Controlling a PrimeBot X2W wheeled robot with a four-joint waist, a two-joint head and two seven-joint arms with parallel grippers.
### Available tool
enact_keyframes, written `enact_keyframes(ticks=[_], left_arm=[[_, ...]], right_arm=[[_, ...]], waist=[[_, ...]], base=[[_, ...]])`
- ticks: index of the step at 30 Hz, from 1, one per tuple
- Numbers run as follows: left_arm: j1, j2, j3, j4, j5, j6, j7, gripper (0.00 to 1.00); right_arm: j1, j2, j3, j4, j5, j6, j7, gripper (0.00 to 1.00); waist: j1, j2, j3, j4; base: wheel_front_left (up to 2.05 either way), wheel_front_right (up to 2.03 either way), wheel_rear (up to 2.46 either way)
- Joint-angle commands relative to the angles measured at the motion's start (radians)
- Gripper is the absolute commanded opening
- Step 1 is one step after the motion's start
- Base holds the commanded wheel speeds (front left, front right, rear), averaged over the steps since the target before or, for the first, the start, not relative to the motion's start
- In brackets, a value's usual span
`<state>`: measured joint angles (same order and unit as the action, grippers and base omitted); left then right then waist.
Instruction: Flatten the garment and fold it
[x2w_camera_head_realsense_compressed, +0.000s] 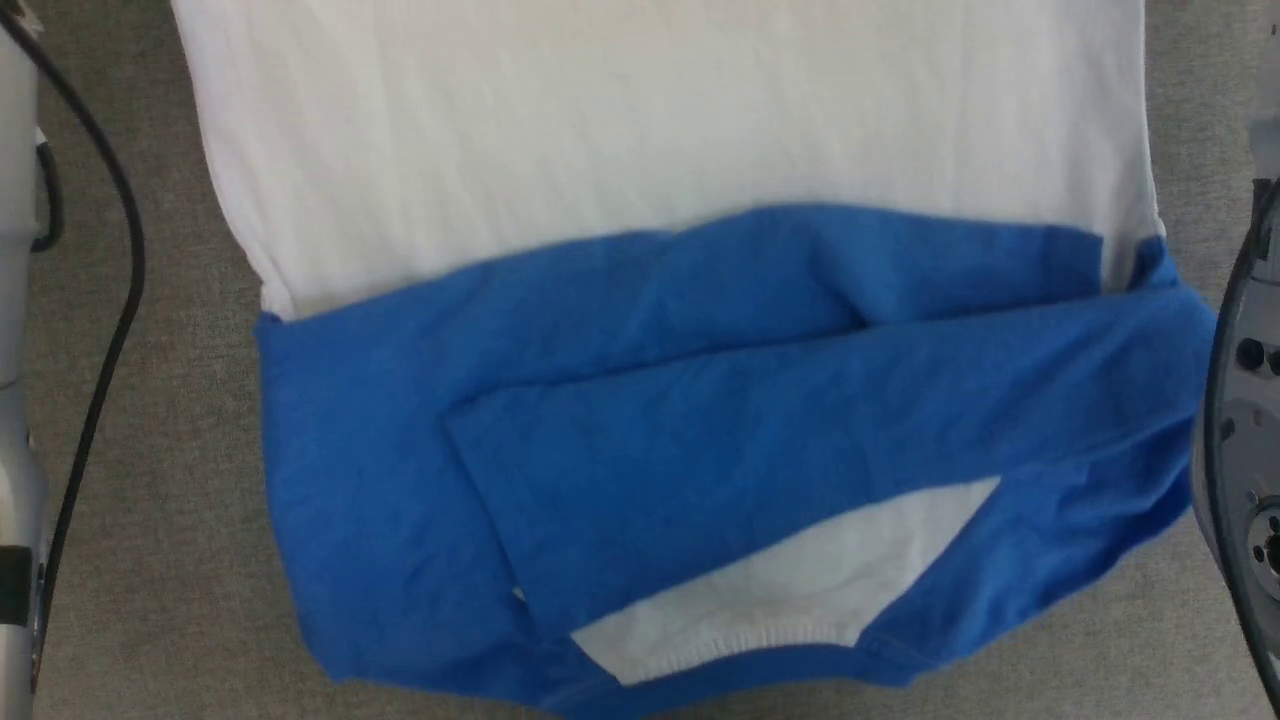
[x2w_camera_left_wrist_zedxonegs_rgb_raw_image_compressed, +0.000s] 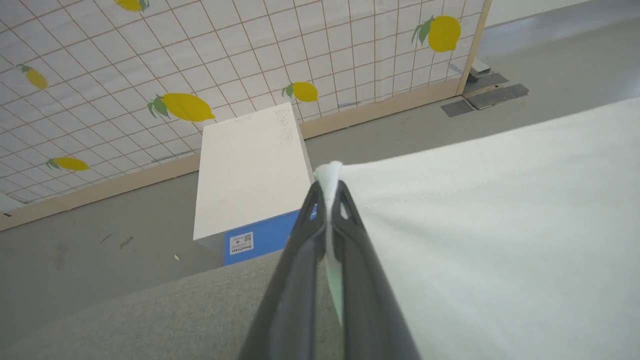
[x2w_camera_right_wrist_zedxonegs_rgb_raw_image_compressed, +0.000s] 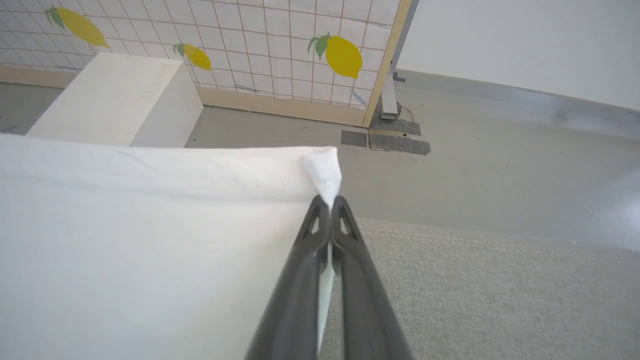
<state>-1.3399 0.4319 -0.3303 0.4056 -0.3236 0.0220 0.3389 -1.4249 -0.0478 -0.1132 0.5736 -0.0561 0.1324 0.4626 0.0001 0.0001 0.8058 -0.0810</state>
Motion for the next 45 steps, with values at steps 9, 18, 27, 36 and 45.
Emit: enact_keyframes(ticks=[9, 18, 27, 36, 45], left_arm=[[0.056, 0.024, 0.011, 0.052, 0.014, -0.010, -0.231, 0.00], [0.409, 0.040, 0.029, -0.086, -0.064, -0.017, -0.361, 0.00], [0.882, 0.052, 0.012, -0.333, -0.171, 0.001, -0.342, 0.00], [1.213, 0.054, -0.024, -0.438, -0.258, 0.019, -0.307, 0.00], [1.322, 0.038, -0.068, -0.378, -0.285, 0.002, -0.315, 0.00]], right_arm=[[0.061, -0.015, 0.089, 0.013, 0.114, -0.002, -0.248, 0.00], [0.413, -0.148, 0.259, -0.192, 0.323, -0.002, -0.348, 0.00], [0.884, -0.233, 0.190, -0.496, 0.397, -0.002, -0.264, 0.00], [1.294, -0.163, 0.043, -0.734, 0.356, -0.002, -0.081, 0.00], [1.486, -0.092, -0.013, -0.732, 0.272, -0.002, 0.002, 0.00]], waist=[[-0.0001, -0.0001, -0.113, -0.007], [-0.0001, -0.0001, -0.341, 0.022], [-0.0001, -0.0001, -0.517, 0.064], [-0.0001, -0.0001, -0.597, 0.084], [-0.0001, -0.0001, -0.620, 0.075]], base=[[0.00, 0.00, 0.00], [0.00, 0.00, 0.00], [0.00, 0.00, 0.00], [0.00, 0.00, 0.00], [0.00, 0.00, 0.00]])
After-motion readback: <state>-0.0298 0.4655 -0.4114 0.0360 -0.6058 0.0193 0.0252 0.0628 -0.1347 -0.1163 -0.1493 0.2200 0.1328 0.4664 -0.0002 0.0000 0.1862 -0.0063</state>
